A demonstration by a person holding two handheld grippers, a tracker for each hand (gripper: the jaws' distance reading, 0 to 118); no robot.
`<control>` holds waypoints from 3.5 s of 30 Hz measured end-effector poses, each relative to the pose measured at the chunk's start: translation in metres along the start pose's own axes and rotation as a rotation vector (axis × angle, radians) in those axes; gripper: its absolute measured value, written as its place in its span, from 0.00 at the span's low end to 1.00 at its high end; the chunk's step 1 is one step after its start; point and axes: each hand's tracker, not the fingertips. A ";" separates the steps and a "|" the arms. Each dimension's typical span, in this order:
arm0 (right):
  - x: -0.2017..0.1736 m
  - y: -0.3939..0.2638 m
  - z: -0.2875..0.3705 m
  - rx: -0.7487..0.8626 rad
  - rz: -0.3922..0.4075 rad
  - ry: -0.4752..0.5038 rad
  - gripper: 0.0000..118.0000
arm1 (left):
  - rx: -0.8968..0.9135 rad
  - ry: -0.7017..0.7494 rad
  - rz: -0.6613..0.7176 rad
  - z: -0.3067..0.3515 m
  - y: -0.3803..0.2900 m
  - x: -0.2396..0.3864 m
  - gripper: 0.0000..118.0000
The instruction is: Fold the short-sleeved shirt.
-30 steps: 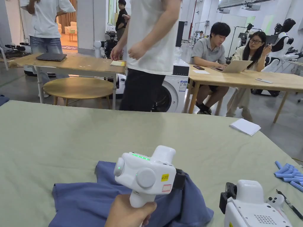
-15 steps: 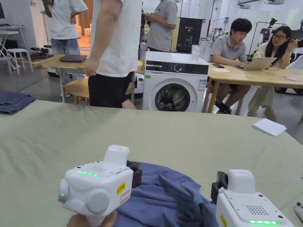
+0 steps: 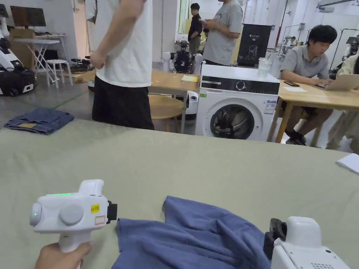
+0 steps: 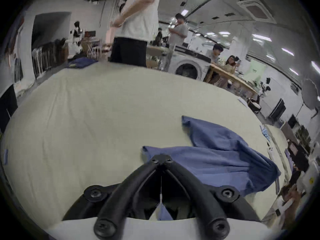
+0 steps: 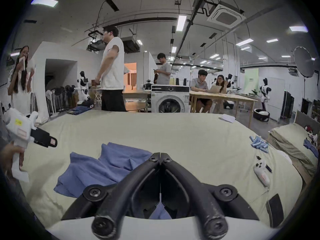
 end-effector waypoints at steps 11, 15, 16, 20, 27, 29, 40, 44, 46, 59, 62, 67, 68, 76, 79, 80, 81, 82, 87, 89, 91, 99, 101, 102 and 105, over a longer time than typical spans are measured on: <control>0.026 -0.008 -0.009 -0.055 0.016 -0.048 0.00 | -0.335 -0.033 0.110 -0.097 0.019 0.001 0.51; 0.041 -0.014 -0.007 -0.078 0.029 -0.074 0.00 | -0.362 0.071 -0.020 -0.109 -0.002 0.027 0.55; 0.045 -0.015 -0.006 -0.083 0.029 -0.083 0.00 | -0.350 0.096 -0.056 -0.105 -0.006 0.036 0.55; 0.064 -0.016 -0.007 -0.111 -0.006 -0.107 0.00 | -0.291 0.126 -0.196 -0.120 0.001 0.027 0.01; 0.111 -0.010 -0.020 -0.258 -0.088 -0.115 0.00 | -0.170 0.074 -0.163 -0.080 -0.001 0.022 0.00; 0.124 -0.011 -0.032 -0.325 -0.123 -0.103 0.05 | -0.128 0.065 -0.166 -0.053 -0.005 0.031 0.00; 0.137 -0.080 -0.109 -0.777 -0.138 -0.052 0.54 | -0.066 0.044 -0.133 0.006 -0.026 0.026 0.00; 0.127 -0.086 -0.101 -0.696 -0.093 -0.044 0.40 | -0.067 0.050 -0.134 0.012 -0.032 0.025 0.00; 0.123 -0.084 -0.101 -0.702 -0.106 -0.003 0.05 | -0.066 0.049 -0.142 0.013 -0.032 0.025 0.00; 0.118 0.047 -0.047 -0.260 0.001 -0.040 0.00 | 0.107 0.065 -0.174 0.081 0.029 0.019 0.00; 0.124 0.085 -0.039 -0.175 0.019 -0.080 0.00 | 0.169 0.111 -0.182 0.106 0.054 0.007 0.00; 0.133 0.140 -0.037 -0.088 0.039 -0.117 0.00 | 0.252 0.191 -0.148 0.142 0.097 -0.027 0.00; 0.133 0.148 -0.038 -0.071 0.049 -0.128 0.00 | 0.260 0.203 -0.135 0.148 0.106 -0.034 0.00; 0.125 0.218 -0.054 0.017 0.039 -0.121 0.00 | 0.328 0.256 -0.096 0.181 0.165 -0.062 0.00; 0.115 0.246 -0.065 0.044 0.042 -0.122 0.00 | 0.352 0.276 -0.113 0.187 0.189 -0.057 0.00; 0.113 0.255 -0.069 0.050 0.043 -0.123 0.00 | 0.355 0.280 -0.116 0.188 0.196 -0.055 0.00; 0.111 0.264 -0.074 0.058 0.047 -0.130 0.00 | 0.364 0.282 -0.125 0.190 0.203 -0.053 0.00; 0.112 0.274 -0.080 0.055 0.046 -0.132 0.00 | 0.369 0.288 -0.126 0.191 0.210 -0.052 0.00; 0.119 0.312 -0.100 0.077 0.027 -0.141 0.00 | 0.401 0.272 -0.095 0.195 0.245 -0.051 0.00; 0.122 0.323 -0.106 0.090 0.020 -0.139 0.00 | 0.413 0.273 -0.093 0.195 0.254 -0.049 0.00; 0.122 0.330 -0.108 0.102 0.010 -0.146 0.00 | 0.421 0.274 -0.096 0.193 0.260 -0.047 0.00; 0.116 0.295 -0.106 0.099 0.072 -0.170 0.00 | 0.407 0.287 -0.109 0.166 0.231 -0.045 0.00; 0.119 0.270 -0.104 0.070 0.083 -0.174 0.00 | 0.381 0.275 -0.106 0.154 0.210 -0.050 0.00; 0.121 0.255 -0.103 0.055 0.089 -0.178 0.00 | 0.361 0.272 -0.113 0.149 0.196 -0.052 0.00; 0.126 0.212 -0.092 -0.004 0.095 -0.173 0.00 | 0.329 0.257 -0.114 0.138 0.153 -0.057 0.00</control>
